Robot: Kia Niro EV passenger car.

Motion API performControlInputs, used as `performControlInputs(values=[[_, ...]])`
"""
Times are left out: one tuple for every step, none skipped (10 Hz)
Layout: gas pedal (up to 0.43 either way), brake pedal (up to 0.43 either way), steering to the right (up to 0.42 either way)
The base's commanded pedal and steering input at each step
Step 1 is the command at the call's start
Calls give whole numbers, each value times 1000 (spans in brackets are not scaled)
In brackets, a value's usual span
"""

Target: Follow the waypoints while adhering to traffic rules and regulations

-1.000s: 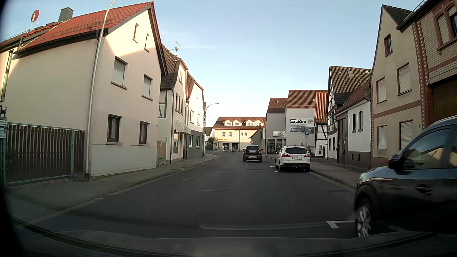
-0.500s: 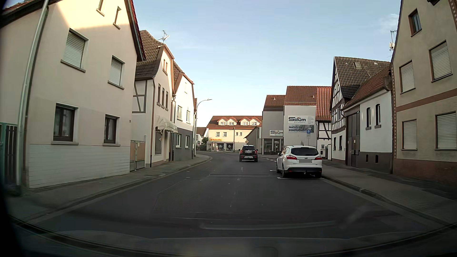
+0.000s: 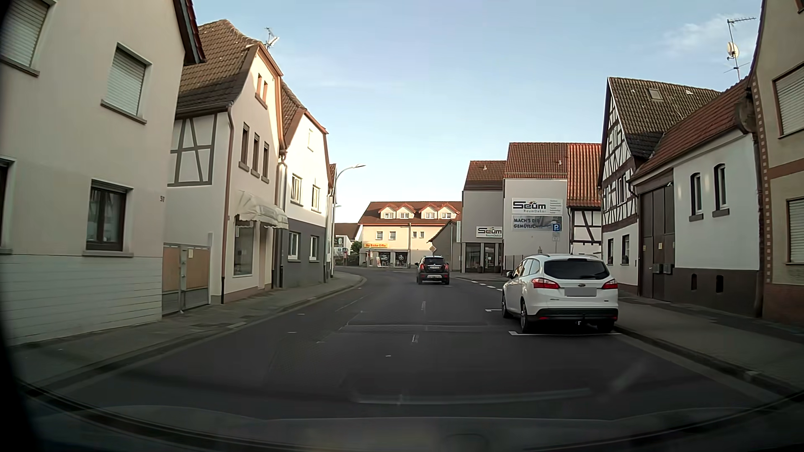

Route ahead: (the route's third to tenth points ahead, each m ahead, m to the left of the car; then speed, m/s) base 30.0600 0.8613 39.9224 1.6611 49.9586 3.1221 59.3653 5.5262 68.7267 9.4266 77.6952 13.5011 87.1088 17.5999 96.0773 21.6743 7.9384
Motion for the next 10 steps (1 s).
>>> performControlInputs(values=[[177, 30, 6], [169, 30, 8], [169, 30, 9], [157, 30, 9], [150, 30, 12], [150, 30, 15], [150, 30, 20], [150, 30, 27], [150, 30, 31], [150, 30, 30]])
